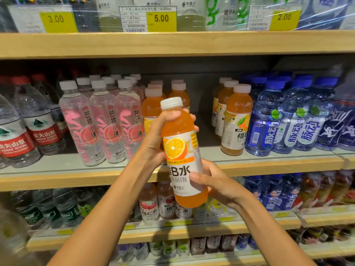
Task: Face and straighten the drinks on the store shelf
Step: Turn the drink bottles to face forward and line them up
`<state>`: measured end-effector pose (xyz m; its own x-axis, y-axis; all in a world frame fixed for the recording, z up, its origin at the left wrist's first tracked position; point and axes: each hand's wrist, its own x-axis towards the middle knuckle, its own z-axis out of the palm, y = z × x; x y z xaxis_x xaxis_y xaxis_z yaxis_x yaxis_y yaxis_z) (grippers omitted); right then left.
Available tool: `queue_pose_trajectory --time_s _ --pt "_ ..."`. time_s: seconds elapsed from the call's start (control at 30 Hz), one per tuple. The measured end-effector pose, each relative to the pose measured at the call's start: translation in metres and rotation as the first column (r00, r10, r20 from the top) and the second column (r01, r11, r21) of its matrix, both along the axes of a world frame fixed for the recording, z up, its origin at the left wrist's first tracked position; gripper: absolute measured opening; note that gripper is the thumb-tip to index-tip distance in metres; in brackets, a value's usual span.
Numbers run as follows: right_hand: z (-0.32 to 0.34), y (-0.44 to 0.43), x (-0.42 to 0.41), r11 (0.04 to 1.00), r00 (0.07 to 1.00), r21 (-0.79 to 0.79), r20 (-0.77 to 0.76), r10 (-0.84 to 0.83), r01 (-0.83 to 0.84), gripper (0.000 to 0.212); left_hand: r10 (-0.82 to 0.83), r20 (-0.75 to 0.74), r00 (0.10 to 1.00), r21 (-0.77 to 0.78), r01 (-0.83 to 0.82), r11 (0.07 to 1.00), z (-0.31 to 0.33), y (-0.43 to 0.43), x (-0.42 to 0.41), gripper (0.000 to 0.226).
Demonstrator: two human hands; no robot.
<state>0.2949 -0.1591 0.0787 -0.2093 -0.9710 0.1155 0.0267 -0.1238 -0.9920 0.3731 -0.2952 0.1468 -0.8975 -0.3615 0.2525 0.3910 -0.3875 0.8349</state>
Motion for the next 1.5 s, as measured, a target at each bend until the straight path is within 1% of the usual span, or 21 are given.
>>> queue_pose_trajectory --time_s 0.07,0.13,0.27,0.33,0.4,0.47,0.53,0.6,0.63,0.7,0.77,0.8,0.87,0.93,0.97,1.0,1.1,1.2,1.3,1.37,1.5 --pt "0.002 -0.001 0.0 0.995 0.995 0.019 -0.007 0.099 -0.099 0.088 -0.19 -0.081 0.978 0.08 0.197 0.977 -0.001 -0.004 -0.002 0.05" --pt "0.004 -0.004 0.004 0.994 0.994 0.007 -0.03 0.107 -0.107 0.083 -0.321 -0.145 0.936 0.109 0.338 0.935 -0.002 -0.006 -0.004 0.054" --pt "0.002 -0.008 0.015 0.998 0.993 -0.065 -0.114 -0.013 0.006 0.045 -0.421 -0.179 0.889 0.092 0.441 0.893 -0.007 -0.01 -0.005 0.055" --pt "0.0 -0.008 0.019 0.994 0.984 -0.09 -0.158 -0.076 0.062 0.038 -0.388 -0.138 0.911 0.05 0.397 0.916 -0.011 -0.014 -0.006 0.064" --pt "-0.003 -0.008 0.018 0.979 0.956 -0.135 -0.231 -0.179 0.15 0.041 -0.314 -0.079 0.946 0.014 0.316 0.948 -0.017 -0.017 -0.004 0.077" --pt "-0.006 -0.01 0.014 0.945 0.9 -0.173 -0.296 -0.319 0.278 0.049 -0.172 0.015 0.985 -0.058 0.173 0.983 -0.022 -0.019 -0.002 0.085" --pt "-0.009 -0.013 0.008 0.892 0.821 -0.196 -0.349 -0.452 0.407 0.055 0.055 0.072 0.996 -0.142 -0.045 0.989 -0.031 -0.02 -0.001 0.069" --pt "-0.011 -0.015 0.0 0.835 0.738 -0.223 -0.392 -0.549 0.502 0.059 0.265 0.056 0.963 -0.244 -0.245 0.939 -0.043 -0.023 -0.001 0.034" --pt "-0.012 -0.017 -0.005 0.804 0.7 -0.245 -0.399 -0.593 0.542 0.06 0.357 0.034 0.933 -0.344 -0.325 0.881 -0.049 -0.024 -0.001 0.024" --pt "-0.014 -0.022 -0.016 0.739 0.62 -0.29 -0.407 -0.671 0.609 0.059 0.49 -0.054 0.87 -0.616 -0.415 0.669 -0.064 -0.028 0.0 0.018" --pt "-0.015 -0.028 -0.026 0.686 0.555 -0.317 -0.414 -0.721 0.655 0.059 0.548 -0.179 0.817 -0.835 -0.421 0.354 -0.079 -0.031 0.001 0.02" --pt "-0.016 -0.031 -0.031 0.668 0.535 -0.325 -0.412 -0.738 0.67 0.06 0.554 -0.249 0.794 -0.895 -0.408 0.181 -0.085 -0.033 0.001 0.025" --pt "-0.018 -0.039 -0.039 0.639 0.51 -0.323 -0.402 -0.76 0.698 0.062 0.499 -0.377 0.781 -0.923 -0.365 -0.125 -0.093 -0.034 -0.001 0.034" --pt "-0.019 -0.046 -0.045 0.605 0.477 -0.316 -0.398 -0.783 0.731 0.063 0.372 -0.485 0.792 -0.854 -0.337 -0.397 -0.1 -0.038 -0.005 0.034" --pt "-0.02 -0.05 -0.048 0.589 0.461 -0.317 -0.395 -0.795 0.744 0.063 0.304 -0.52 0.799 -0.801 -0.332 -0.498 -0.103 -0.04 -0.007 0.033" --pt "-0.021 -0.053 -0.05 0.579 0.453 -0.315 -0.392 -0.801 0.752 0.062 0.248 -0.536 0.807 -0.756 -0.329 -0.565 -0.106 -0.042 -0.009 0.032" --pt "-0.023 -0.061 -0.054 0.599 0.478 -0.289 -0.393 -0.786 0.747 0.062 0.149 -0.563 0.813 -0.673 -0.346 -0.654 -0.112 -0.047 -0.015 0.032" --pt "-0.023 -0.061 -0.057 0.631 0.496 -0.252 -0.435 -0.751 0.734 0.07 0.116 -0.576 0.809 -0.644 -0.361 -0.674 -0.117 -0.05 -0.017 0.035" --pt "-0.026 -0.053 -0.06 0.576 0.387 -0.223 -0.549 -0.741 0.787 0.084 0.09 -0.578 0.811 -0.62 -0.366 -0.694 -0.121 -0.052 -0.016 0.035" --pt "-0.027 -0.048 -0.059 0.527 0.308 -0.262 -0.574 -0.758 0.809 0.083 0.078 -0.592 0.802 -0.598 -0.372 -0.71 -0.123 -0.052 -0.015 0.036" --pt "-0.026 -0.055 -0.062 0.452 0.209 -0.29 -0.598 -0.774 0.844 0.077 0.068 -0.607 0.792 -0.578 -0.381 -0.721 -0.123 -0.051 -0.015 0.036"
